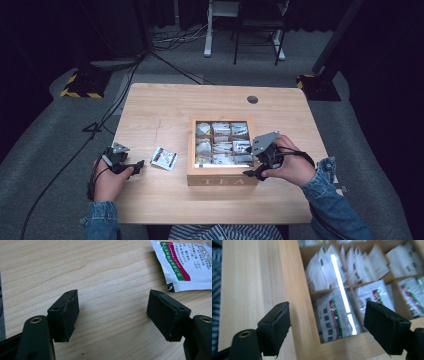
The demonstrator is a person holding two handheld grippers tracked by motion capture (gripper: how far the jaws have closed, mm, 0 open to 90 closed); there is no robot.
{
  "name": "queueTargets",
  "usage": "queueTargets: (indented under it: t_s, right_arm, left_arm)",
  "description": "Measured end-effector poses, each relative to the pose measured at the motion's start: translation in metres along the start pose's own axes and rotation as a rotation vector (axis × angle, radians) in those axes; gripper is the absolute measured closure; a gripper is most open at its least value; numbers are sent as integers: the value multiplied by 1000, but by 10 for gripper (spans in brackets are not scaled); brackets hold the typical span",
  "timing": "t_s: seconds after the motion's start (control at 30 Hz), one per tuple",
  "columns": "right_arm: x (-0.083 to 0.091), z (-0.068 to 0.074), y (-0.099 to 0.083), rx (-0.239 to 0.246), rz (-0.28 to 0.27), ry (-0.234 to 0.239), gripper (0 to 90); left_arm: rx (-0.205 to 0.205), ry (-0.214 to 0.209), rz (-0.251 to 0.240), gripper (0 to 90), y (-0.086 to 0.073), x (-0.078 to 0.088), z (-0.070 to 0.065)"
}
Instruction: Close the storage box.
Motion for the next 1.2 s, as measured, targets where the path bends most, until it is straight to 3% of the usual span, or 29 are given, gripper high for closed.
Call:
queueTargets:
  t_s: [0.2,0.57,0.97,1.2]
  right_arm:
    - [25,-18,7,-78,-136,-69,233]
    - [53,-57,-18,-268,-244,-175,234]
    - [69,-94,-61,-451,-296,-309,228]
    - [62,-111,-89,-520,-276,-338,218]
  left_arm:
    - [-1,-4,-1,269,-1,0,0]
    - [0,5,-11,233,3,-4,1]
    - [-20,-1,-43,157,9,-13,4]
    - [-18,-4,-43,152,10,-14,5]
Point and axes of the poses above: each handheld gripper's, and its own axes: x roughly backward along the jaws, y roughly out of its top, z roughly to its left, the point moved 8 cm from there along -x, roughly forward along the jaws, and after that the axes turned 2 degrees about z, right-handed, at the moved point
